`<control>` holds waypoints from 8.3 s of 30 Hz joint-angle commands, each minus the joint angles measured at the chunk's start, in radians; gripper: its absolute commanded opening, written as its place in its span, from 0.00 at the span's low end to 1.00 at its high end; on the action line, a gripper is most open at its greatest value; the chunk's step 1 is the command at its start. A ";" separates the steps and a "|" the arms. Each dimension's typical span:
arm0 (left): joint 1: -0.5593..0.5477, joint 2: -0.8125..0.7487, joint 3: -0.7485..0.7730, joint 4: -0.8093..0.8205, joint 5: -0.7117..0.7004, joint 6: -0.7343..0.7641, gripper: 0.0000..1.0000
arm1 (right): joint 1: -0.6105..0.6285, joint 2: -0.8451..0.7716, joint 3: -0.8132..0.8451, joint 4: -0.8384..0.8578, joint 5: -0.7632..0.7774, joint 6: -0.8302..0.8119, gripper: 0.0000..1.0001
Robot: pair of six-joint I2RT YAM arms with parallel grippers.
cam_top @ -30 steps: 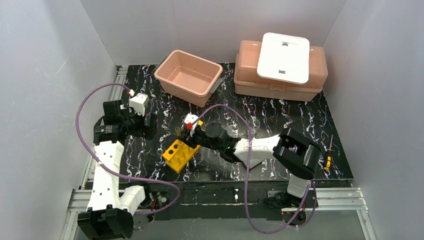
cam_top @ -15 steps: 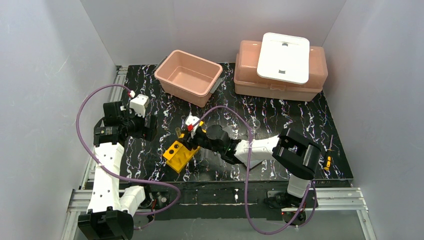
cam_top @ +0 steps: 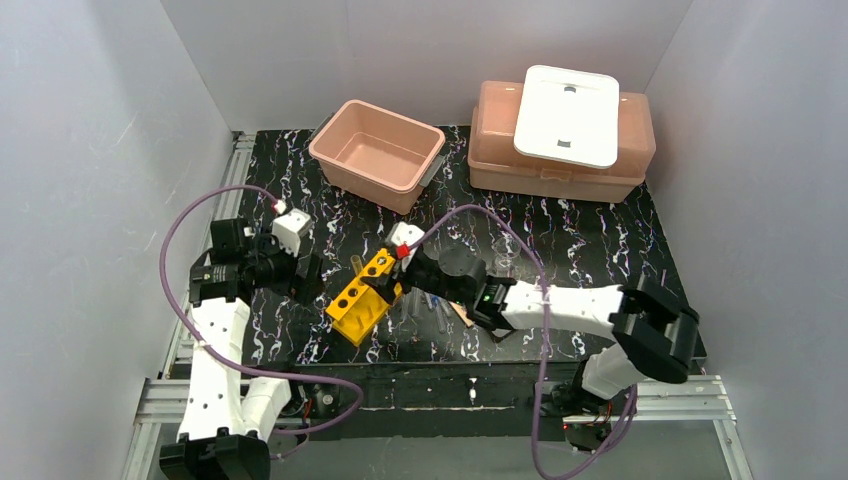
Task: Organize the chemistry lab equipment
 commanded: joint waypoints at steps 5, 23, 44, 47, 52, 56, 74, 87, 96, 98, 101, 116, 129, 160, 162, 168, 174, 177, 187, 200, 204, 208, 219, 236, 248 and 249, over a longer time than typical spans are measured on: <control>-0.002 -0.075 -0.131 -0.156 0.186 0.278 0.99 | -0.019 -0.240 -0.082 -0.267 0.116 0.099 0.81; -0.070 -0.153 -0.377 0.166 0.116 0.343 0.99 | -0.039 -0.135 -0.032 -0.656 0.159 0.447 0.57; -0.090 0.127 -0.314 0.597 -0.222 0.146 1.00 | -0.039 -0.109 -0.045 -0.654 0.197 0.483 0.54; -0.091 0.125 -0.294 0.594 -0.236 0.127 0.99 | -0.038 -0.095 -0.038 -0.658 0.194 0.486 0.53; -0.090 0.109 -0.268 0.553 -0.248 0.088 1.00 | -0.037 -0.047 -0.007 -0.680 0.178 0.506 0.49; -0.088 0.087 -0.228 0.477 -0.261 0.062 0.99 | -0.027 -0.002 0.027 -0.671 0.161 0.508 0.47; -0.071 -0.003 -0.115 0.304 -0.243 -0.025 1.00 | -0.014 0.225 0.189 -0.706 0.171 0.548 0.45; -0.071 -0.012 -0.116 0.301 -0.236 -0.029 1.00 | -0.004 0.273 0.214 -0.726 0.203 0.551 0.46; -0.071 -0.012 -0.092 0.283 -0.220 -0.035 0.99 | 0.000 0.304 0.236 -0.769 0.234 0.540 0.39; -0.071 -0.011 -0.083 0.277 -0.212 -0.038 0.99 | 0.000 0.304 0.237 -0.768 0.236 0.538 0.36; -0.070 -0.011 -0.076 0.266 -0.200 -0.048 0.99 | 0.000 0.309 0.246 -0.776 0.239 0.535 0.27; -0.071 -0.039 -0.012 0.185 -0.115 -0.074 0.99 | 0.003 0.114 0.183 -0.717 0.142 0.490 0.10; -0.071 -0.204 0.074 0.052 0.485 -0.070 1.00 | 0.003 -0.264 0.133 -0.490 0.026 0.476 0.09; -0.158 -0.265 0.006 0.978 0.863 -0.955 0.50 | 0.059 -0.141 0.307 0.196 -0.196 0.564 0.01; -0.157 -0.272 0.001 0.971 0.859 -0.955 0.47 | 0.059 -0.147 0.304 0.196 -0.190 0.553 0.01; -0.158 -0.270 0.005 0.991 0.816 -0.973 0.37 | 0.063 -0.153 0.295 0.196 -0.193 0.547 0.01; -0.158 -0.269 0.009 0.986 0.740 -0.967 0.16 | 0.067 -0.158 0.287 0.199 -0.189 0.540 0.01; -0.158 -0.267 0.012 0.974 0.717 -0.956 0.16 | 0.071 -0.156 0.286 0.197 -0.196 0.538 0.01; -0.157 -0.270 0.043 0.817 0.705 -0.840 0.00 | 0.062 -0.215 0.315 -0.005 -0.133 0.463 0.54; -0.159 -0.272 0.078 0.662 0.718 -0.698 0.00 | -0.167 -0.148 0.657 -0.567 -0.835 0.358 0.76; -0.159 -0.270 0.076 0.645 0.716 -0.697 0.00 | -0.163 -0.112 0.700 -0.587 -0.876 0.344 0.76; -0.160 -0.270 0.069 0.644 0.720 -0.680 0.00 | -0.150 -0.080 0.724 -0.592 -0.884 0.338 0.76; -0.174 -0.240 0.053 0.589 0.738 -0.604 0.00 | -0.146 -0.002 0.807 -0.598 -0.877 0.345 0.71; -0.203 -0.220 0.063 0.503 0.714 -0.508 0.00 | -0.126 0.097 0.885 -0.560 -0.923 0.395 0.46; -0.203 -0.221 0.088 0.483 0.653 -0.506 0.52 | -0.126 0.056 0.840 -0.613 -0.873 0.343 0.06; -0.203 -0.221 0.095 0.474 0.640 -0.501 0.76 | -0.128 0.043 0.830 -0.623 -0.861 0.333 0.06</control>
